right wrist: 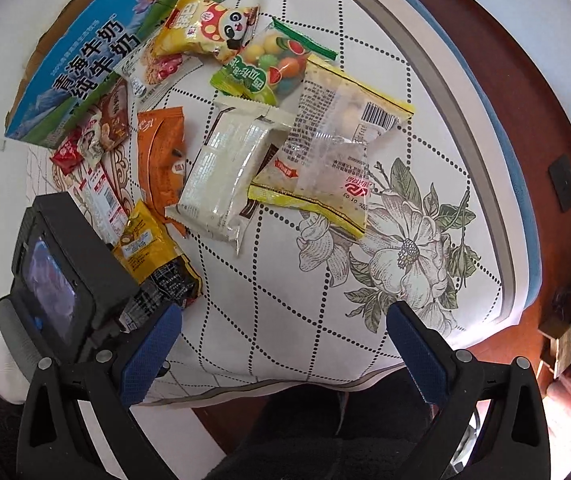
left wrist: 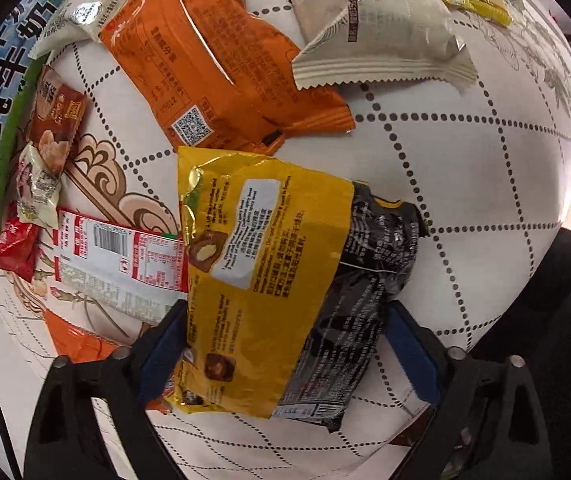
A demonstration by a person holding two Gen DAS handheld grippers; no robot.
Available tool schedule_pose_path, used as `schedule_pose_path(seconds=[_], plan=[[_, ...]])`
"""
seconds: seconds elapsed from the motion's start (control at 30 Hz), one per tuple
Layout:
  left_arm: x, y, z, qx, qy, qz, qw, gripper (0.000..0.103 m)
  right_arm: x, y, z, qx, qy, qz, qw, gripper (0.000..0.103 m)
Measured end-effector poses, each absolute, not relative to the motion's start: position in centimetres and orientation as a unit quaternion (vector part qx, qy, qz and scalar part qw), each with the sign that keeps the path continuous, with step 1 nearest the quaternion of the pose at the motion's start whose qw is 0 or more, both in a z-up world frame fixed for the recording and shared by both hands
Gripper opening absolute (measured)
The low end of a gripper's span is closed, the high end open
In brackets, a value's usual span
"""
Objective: Organize snacks
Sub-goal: 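Grasp the yellow-black snack bag with left tool while right tool grasps clear bread bag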
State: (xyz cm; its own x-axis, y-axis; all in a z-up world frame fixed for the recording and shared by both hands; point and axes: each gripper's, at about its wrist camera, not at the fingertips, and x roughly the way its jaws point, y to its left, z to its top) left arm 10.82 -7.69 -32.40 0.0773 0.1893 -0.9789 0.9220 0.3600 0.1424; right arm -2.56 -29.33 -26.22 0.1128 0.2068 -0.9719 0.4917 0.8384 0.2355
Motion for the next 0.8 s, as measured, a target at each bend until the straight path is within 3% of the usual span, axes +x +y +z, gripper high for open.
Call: schedule_pose_path(seconds=[0.2,0.3,0.4,0.47,0.53,0.6,0.67,0.73,0.8], plan=[[13.6,-5.0,-31.1,0.327,0.672,-0.216,0.628,0.086,-1.4,-31.8,-25.9,0.286,0.636,-0.13,0.704,0.103],[16.1,-0.9,-31.0,0.16,0.74,-0.112,0.644,0.086,-0.3,-34.1,-26.6,0.301,0.622,-0.16,0.705,0.103],[17.1,3.6,-31.4,-0.023,0.762,-0.048,0.646,0.086,1.2,-36.2,-28.0,0.312,0.61,-0.191,0.703,0.103],[17.3,5.2,-32.1,-0.089,0.765,-0.034,0.637,0.086,2.2,-37.4,-29.3,0.328,0.605,-0.208,0.695,0.103],[17.5,5.4,-32.5,-0.102,0.763,-0.038,0.638,0.087,3.1,-38.3,-30.9,0.351,0.607,-0.217,0.68,0.103],[17.2,4.9,-33.0,-0.084,0.759,-0.055,0.643,0.087,3.5,-39.0,-32.5,0.378,0.615,-0.216,0.657,0.096],[17.2,3.0,-34.2,-0.064,0.76,-0.072,0.643,0.087,3.9,-39.0,-33.6,0.4,0.621,-0.2,0.644,0.078],[17.5,2.3,-34.8,-0.052,0.76,-0.088,0.641,0.087,4.1,-38.6,-33.7,0.383,0.632,-0.19,0.646,0.067],[18.1,1.0,-35.8,-0.043,0.76,-0.1,0.641,0.087,4.1,-37.5,-33.4,0.341,0.65,-0.17,0.658,0.064]])
